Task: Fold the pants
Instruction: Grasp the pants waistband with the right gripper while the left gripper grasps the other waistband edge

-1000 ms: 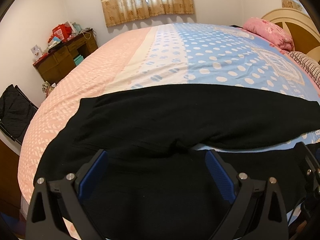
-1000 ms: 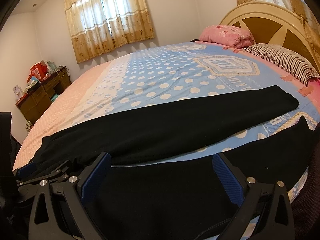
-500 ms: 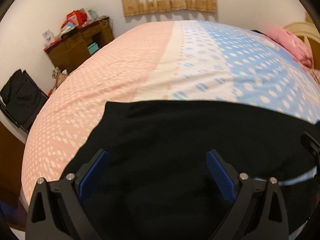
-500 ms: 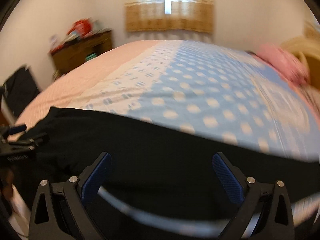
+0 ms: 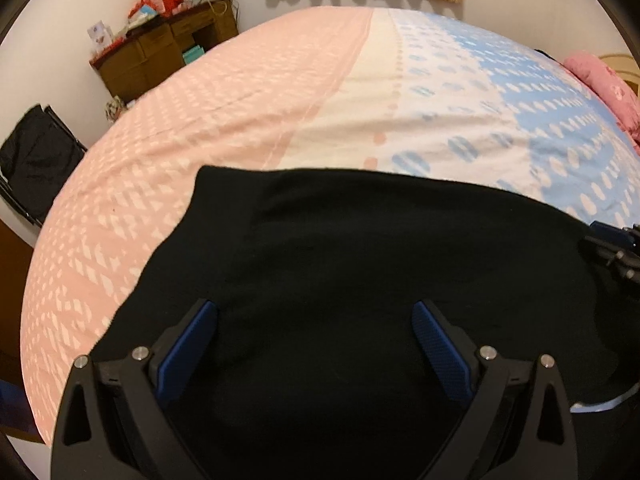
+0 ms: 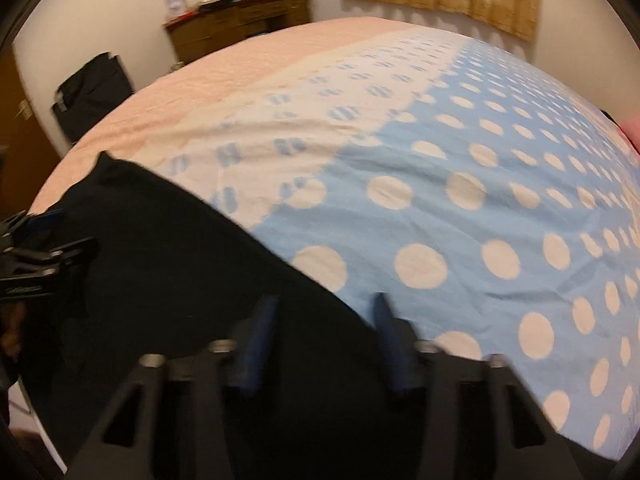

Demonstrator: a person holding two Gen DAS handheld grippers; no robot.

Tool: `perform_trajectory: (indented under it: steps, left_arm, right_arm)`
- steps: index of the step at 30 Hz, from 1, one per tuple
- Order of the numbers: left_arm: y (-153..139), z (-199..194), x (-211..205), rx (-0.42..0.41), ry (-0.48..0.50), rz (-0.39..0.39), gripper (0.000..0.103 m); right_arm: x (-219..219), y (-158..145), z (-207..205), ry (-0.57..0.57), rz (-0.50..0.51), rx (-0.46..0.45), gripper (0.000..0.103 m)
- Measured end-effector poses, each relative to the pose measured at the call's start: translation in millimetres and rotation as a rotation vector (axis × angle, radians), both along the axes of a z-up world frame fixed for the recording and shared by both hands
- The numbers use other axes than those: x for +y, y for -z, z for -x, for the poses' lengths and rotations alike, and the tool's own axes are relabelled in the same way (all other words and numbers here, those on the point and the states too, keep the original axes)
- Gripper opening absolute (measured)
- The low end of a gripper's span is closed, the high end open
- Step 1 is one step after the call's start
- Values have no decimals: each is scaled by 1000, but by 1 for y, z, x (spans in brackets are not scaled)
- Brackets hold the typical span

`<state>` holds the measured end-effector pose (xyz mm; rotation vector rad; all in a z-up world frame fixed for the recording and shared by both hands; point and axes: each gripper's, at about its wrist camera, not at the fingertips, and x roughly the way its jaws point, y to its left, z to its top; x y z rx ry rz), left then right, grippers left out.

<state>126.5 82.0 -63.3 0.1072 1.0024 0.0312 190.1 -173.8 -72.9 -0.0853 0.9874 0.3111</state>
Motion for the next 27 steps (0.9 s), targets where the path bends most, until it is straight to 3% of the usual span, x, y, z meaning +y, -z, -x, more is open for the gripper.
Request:
perform_trajectory:
  steps: [3,5,9,15,19,22,27]
  left_arm:
    - [-2,1,-1,-6,7,-6,101]
    - [-8,6,5,-13,9,7,101]
    - [-26,31,31,-58,16,46,101]
    - [-43,56,69,-95,-3,105,101]
    - [-57,57,81,-123,-19,136,101]
    - [-66,43,74,-111,9,182,101]
    - [-74,-3,35,-68,75,194,102]
  right_arm:
    - [10,-3,5,-23,14,10,6]
    - [17,-10,12,-28,52,-8,6]
    - [26,-38,38,-26,37,-75,5]
    - [45,-81,124,-82,-55,-172,5]
    - [66,-68,169,-119,-139,-147,5]
    - [84,-43,193,-134,-105,-143,5]
    - [87,-16,199,-81,-139,-119,5]
